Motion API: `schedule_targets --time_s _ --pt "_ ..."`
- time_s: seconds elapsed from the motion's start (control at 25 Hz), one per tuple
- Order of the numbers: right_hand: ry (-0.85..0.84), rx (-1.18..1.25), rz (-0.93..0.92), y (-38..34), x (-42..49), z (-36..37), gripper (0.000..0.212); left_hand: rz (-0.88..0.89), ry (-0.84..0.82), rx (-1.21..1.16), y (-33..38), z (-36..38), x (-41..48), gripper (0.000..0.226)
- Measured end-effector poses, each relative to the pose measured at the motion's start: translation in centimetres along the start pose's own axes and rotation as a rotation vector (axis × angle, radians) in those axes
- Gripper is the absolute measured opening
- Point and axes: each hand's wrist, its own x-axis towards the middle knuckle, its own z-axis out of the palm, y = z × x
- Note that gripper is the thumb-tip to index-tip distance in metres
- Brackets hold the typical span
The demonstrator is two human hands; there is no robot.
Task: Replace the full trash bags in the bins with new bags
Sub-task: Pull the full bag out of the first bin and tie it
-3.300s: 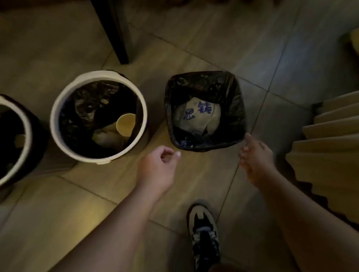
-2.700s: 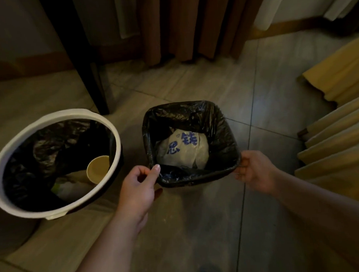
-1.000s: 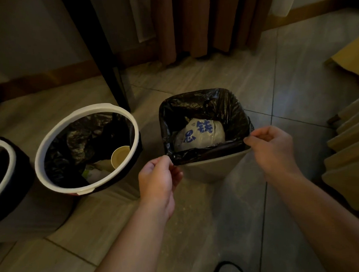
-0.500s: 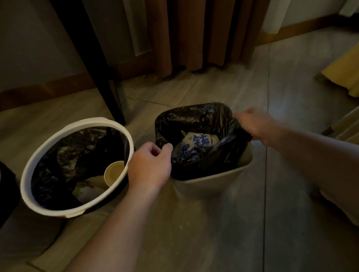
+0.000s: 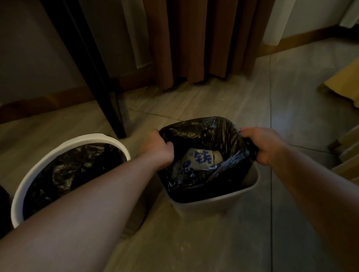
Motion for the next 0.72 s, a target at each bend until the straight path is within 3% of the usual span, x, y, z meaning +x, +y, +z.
schedule_targets --time_s 0.16,0.32,0.52,0.72 --pt "0.135 -0.101 -0.243 -1.5 -0.2 0.6 0.021 -0.03 0.141 -0.168 -0.6 0.4 1.0 0.038" --pt "0.028 -0.275 -0.436 -2.9 -0.8 1.7 0.038 -0.055 0.339 -0.353 -1.2 1.2 0.9 0.013" --pt "0.094 -0.108 -0.571 -3.6 -2.4 1.7 0.037 -0.062 0.519 -0.347 -1.4 2.2 -0.3 0.02" --pt "0.067 0.0 -0.593 -2.4 -3.1 -0.5 0.035 0.16 0.5 -0.193 -2.4 0.8 -1.7 0.025"
